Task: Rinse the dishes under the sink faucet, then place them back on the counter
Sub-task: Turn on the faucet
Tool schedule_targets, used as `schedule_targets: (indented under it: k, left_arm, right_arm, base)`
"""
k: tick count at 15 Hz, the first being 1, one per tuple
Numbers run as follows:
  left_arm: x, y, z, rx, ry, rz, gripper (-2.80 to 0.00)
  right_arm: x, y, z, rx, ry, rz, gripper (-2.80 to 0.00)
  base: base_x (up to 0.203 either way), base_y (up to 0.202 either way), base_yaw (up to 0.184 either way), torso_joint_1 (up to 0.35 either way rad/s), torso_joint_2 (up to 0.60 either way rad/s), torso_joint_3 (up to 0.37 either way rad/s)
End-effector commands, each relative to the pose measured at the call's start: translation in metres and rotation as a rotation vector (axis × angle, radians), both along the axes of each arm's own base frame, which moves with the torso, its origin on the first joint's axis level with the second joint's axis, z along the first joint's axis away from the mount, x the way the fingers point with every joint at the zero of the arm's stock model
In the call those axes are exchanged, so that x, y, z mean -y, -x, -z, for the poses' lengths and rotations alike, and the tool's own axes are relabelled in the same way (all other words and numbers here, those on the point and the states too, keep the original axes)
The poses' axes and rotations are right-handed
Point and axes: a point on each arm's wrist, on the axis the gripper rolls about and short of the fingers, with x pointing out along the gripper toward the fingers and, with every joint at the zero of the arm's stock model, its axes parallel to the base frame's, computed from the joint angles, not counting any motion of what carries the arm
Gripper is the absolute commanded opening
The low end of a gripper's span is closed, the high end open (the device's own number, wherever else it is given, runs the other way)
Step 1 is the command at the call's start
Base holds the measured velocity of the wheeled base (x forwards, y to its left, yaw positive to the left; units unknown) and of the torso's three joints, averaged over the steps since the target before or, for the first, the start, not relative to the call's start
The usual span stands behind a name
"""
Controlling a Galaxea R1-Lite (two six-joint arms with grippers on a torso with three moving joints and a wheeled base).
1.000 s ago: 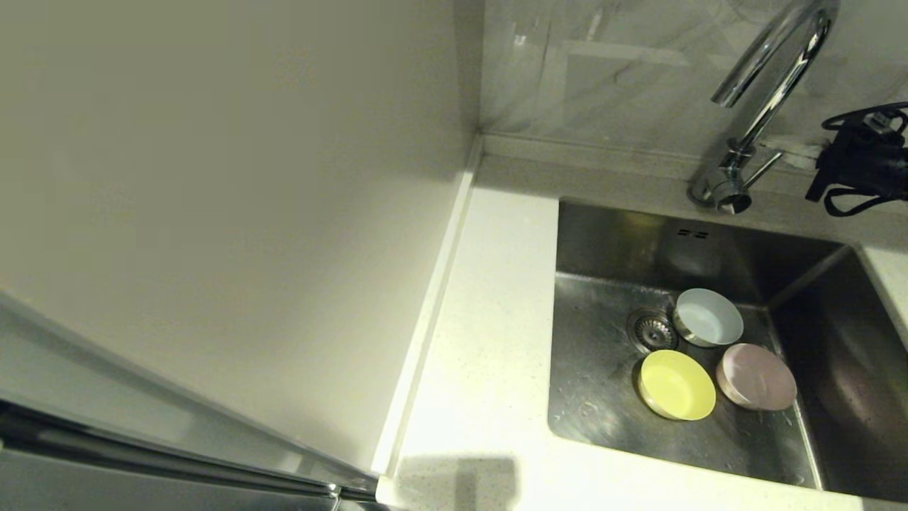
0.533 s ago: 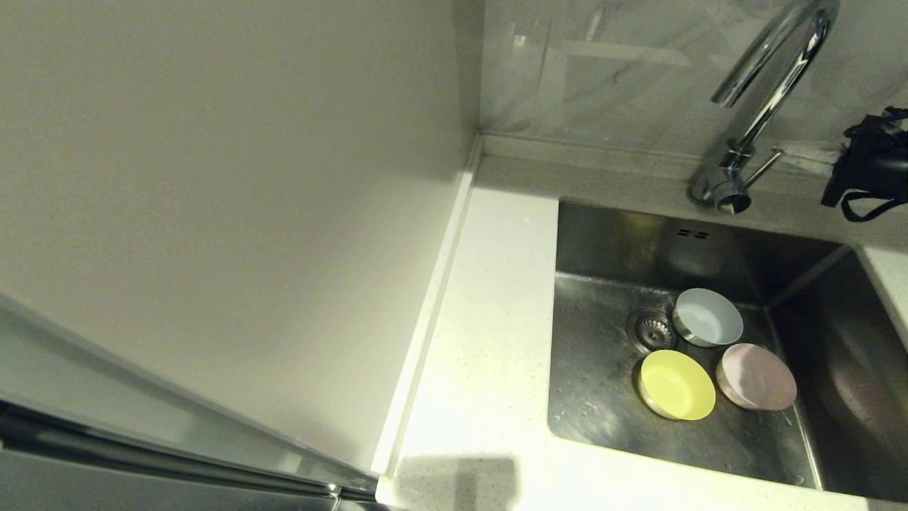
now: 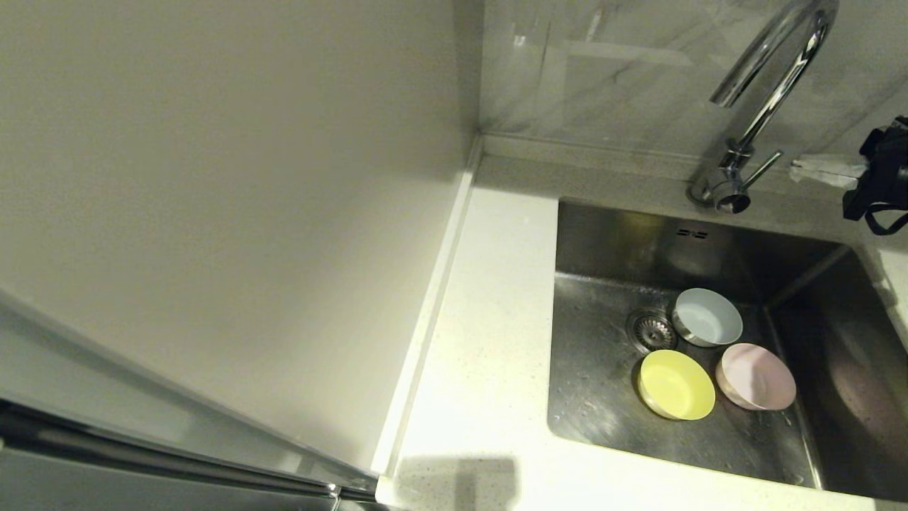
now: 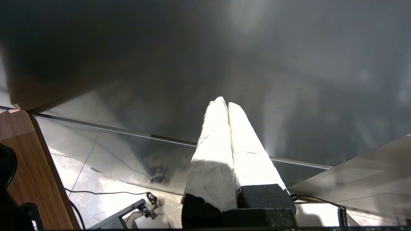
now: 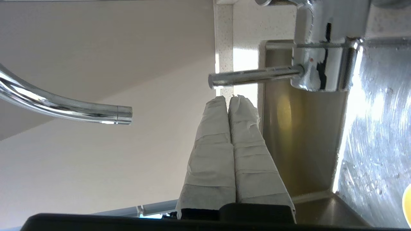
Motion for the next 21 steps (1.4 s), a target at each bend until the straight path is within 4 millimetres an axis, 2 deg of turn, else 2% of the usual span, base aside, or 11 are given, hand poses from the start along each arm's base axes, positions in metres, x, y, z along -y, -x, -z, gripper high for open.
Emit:
schedule_targets:
  k: [1,6,15,17,21]
  left_arm:
    - [0.0,0.0,0.001,-0.003,0.001,0.0,-2.8]
    - [0.0,0.0,0.001,-0.003,0.001,0.0,-2.8]
    - [0.0,0.0,0.001,-0.003,0.001,0.0,-2.8]
    - [0.0,0.0,0.001,-0.003,0.001,0.0,-2.8]
    - [0.0,0.0,0.001,-0.003,0.001,0.0,-2.8]
  right_arm:
    - [0.002,0.001,0.001,-0.008,-0.006,0.002,-2.8]
    - [0.0,-0.003,-0.001,0.007,-0.028,0.153,-2.8]
    - [-0.045,-0.011,0.004,-0.047,-0.058,0.101,-2.8]
    - [-0.051,-0.013,0.007,-0.058,-0.062,0.088,-2.8]
    - [-0.047,-0.011,0.007,-0.053,-0.058,0.091,-2.8]
  base:
    - [0.0,0.0,0.0,0.0,0.0,0.0]
    - [0.0,0.0,0.0,0.0,0.0,0.0]
    - [0.0,0.0,0.0,0.0,0.0,0.0]
    - [0.0,0.0,0.0,0.0,0.0,0.0]
    - [0.0,0.0,0.0,0.0,0.0,0.0]
